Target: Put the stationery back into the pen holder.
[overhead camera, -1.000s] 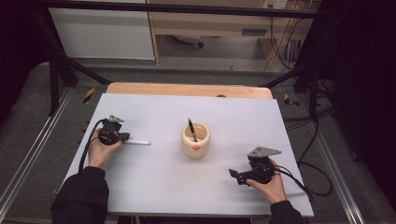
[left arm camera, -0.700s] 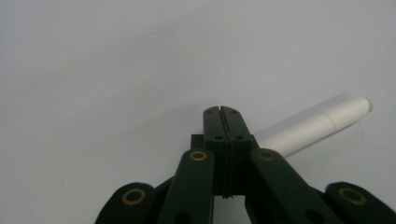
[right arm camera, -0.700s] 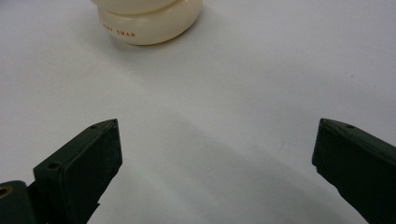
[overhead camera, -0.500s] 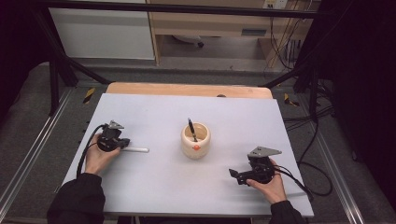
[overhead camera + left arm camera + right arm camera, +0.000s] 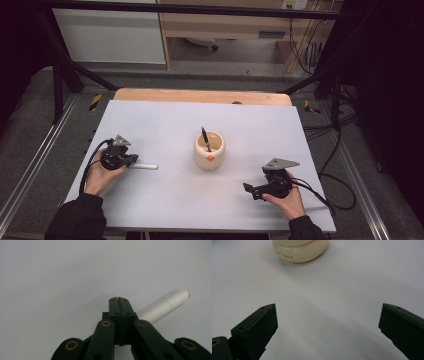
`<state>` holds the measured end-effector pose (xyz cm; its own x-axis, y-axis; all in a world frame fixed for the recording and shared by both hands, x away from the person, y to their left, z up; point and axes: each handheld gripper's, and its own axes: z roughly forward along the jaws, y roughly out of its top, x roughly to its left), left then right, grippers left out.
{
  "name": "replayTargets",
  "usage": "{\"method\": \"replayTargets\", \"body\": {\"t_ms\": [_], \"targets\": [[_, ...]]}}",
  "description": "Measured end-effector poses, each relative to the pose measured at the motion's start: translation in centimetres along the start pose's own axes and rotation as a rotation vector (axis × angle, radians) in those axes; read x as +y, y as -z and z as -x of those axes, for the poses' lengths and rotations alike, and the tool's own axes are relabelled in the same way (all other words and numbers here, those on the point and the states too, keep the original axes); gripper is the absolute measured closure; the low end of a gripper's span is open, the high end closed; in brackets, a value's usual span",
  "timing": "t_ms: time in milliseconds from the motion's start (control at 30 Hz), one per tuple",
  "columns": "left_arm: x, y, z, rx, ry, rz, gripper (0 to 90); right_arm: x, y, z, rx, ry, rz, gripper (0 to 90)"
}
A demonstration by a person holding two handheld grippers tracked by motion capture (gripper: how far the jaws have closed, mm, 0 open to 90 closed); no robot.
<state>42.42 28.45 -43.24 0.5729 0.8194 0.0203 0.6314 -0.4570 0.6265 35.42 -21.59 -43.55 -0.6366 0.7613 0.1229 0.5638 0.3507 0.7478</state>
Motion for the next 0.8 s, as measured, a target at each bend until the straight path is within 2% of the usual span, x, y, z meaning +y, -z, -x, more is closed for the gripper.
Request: {"method": "replayTargets", "body": {"t_ms": [167,367,633,800], "targets": [[-0.6,0.3,0.3,-0.011,-0.006,-0.003,89.5,0.4,-0.4,-1.0,0.028,0.034,-0.001,2.6],[-1.3,0.9,0.7,-0.019,-0.006,0.012,89.5,1.0,-1.0,-2.8,0.087,0.079,-0.011,2.2],[-1.8,1.5,1.1,-0.025,-0.010,0.020,89.5,2.0,-3.3,-6.3,0.157,0.147,-0.043,3.6],[-2.2,1.5,1.2,-0.029,-0.007,0.012,89.5,3.0,-4.8,-8.6,0.202,0.181,-0.042,3.9]]}}
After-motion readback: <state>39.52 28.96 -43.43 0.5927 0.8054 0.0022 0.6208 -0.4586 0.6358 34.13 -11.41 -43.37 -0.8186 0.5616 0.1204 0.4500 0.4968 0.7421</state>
